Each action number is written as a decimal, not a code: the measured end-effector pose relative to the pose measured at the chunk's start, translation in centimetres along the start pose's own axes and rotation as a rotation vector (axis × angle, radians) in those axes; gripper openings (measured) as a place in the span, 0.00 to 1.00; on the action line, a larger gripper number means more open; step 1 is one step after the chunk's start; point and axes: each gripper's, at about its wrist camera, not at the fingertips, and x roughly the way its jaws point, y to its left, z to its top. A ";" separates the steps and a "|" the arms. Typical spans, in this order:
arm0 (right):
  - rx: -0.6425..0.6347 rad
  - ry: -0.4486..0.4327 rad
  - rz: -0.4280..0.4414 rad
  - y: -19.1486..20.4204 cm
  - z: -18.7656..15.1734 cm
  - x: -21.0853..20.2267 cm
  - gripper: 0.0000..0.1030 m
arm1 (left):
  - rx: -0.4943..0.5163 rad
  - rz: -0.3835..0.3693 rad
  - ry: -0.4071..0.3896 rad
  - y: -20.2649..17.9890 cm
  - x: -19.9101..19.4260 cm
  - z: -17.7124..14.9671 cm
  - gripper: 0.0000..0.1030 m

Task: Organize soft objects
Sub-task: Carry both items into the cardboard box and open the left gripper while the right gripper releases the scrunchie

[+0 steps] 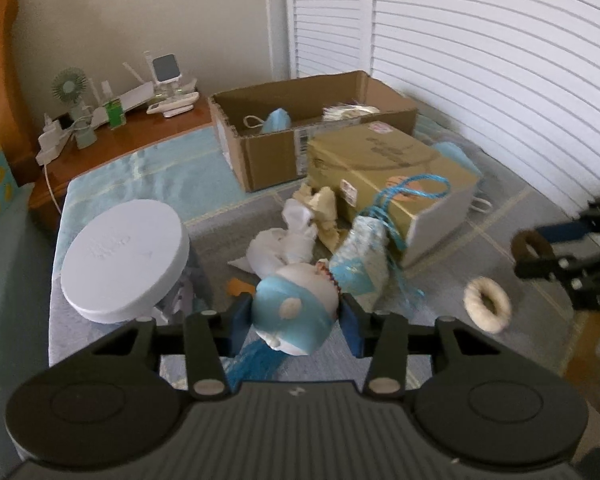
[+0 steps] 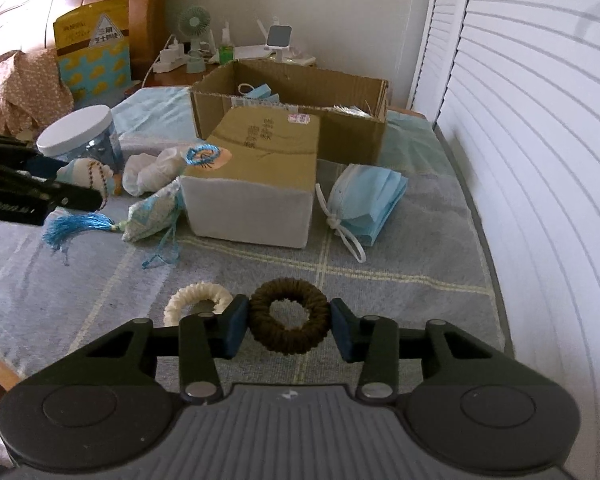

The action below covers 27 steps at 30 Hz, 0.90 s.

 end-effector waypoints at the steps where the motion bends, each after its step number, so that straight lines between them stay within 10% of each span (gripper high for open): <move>1: -0.003 0.001 0.000 0.0 0.1 -0.2 0.48 | 0.008 -0.007 0.006 -0.1 -0.3 -0.1 0.44; 15: -0.023 -0.072 0.011 0.3 2.6 -3.0 0.48 | 0.089 -0.097 -0.010 -1.2 -3.1 2.9 0.44; 27: 0.022 -0.146 -0.014 -1.3 5.7 -2.8 0.48 | 0.113 -0.076 -0.111 -0.1 1.3 12.3 0.44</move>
